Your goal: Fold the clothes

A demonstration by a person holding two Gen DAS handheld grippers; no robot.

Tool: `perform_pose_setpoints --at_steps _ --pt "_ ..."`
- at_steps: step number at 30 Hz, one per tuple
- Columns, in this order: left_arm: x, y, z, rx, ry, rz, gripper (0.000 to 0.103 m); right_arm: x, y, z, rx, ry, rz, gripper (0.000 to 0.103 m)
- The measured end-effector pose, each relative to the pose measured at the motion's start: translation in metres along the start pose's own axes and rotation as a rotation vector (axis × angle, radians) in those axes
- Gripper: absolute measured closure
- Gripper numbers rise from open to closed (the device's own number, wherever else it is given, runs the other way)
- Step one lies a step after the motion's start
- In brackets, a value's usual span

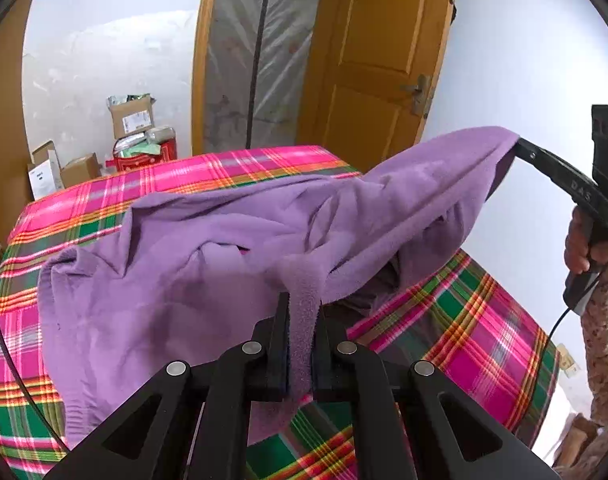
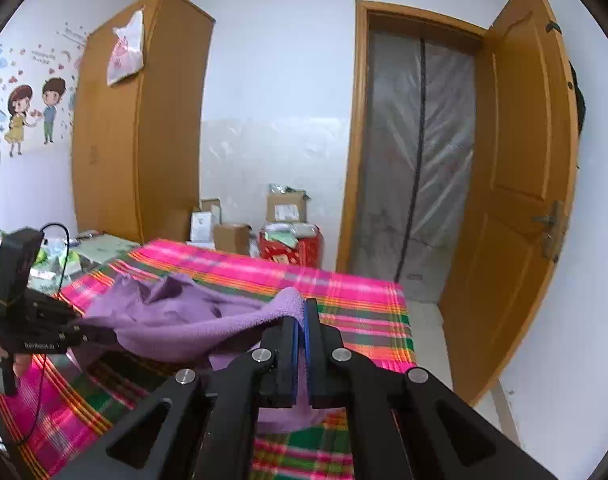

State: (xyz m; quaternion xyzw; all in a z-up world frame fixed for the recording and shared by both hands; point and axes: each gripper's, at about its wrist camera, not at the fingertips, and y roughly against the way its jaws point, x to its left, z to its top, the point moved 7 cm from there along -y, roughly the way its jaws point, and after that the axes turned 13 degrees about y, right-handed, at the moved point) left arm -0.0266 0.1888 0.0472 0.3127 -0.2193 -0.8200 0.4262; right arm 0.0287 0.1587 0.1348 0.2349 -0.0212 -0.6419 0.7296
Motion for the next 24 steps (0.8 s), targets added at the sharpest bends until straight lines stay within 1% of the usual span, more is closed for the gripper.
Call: perform_pose_setpoints --at_steps 11,14,16,19,24 --pt "-0.007 -0.013 -0.026 0.081 -0.012 -0.015 0.095 -0.01 0.005 -0.076 0.127 -0.143 0.006 0.101" --pt "-0.011 -0.014 -0.027 0.085 -0.027 -0.012 0.095 -0.011 0.005 -0.088 0.154 -0.157 -0.004 0.101" --pt "-0.015 -0.01 -0.023 0.072 -0.035 -0.015 0.095 -0.013 0.008 -0.083 0.136 -0.156 -0.015 0.101" --pt "-0.02 -0.004 -0.019 0.053 -0.047 -0.017 0.095 -0.017 0.016 -0.065 0.092 -0.121 -0.047 0.101" --pt "-0.029 0.002 -0.015 0.033 -0.055 -0.027 0.094 -0.02 0.031 -0.026 0.011 -0.056 -0.089 0.101"
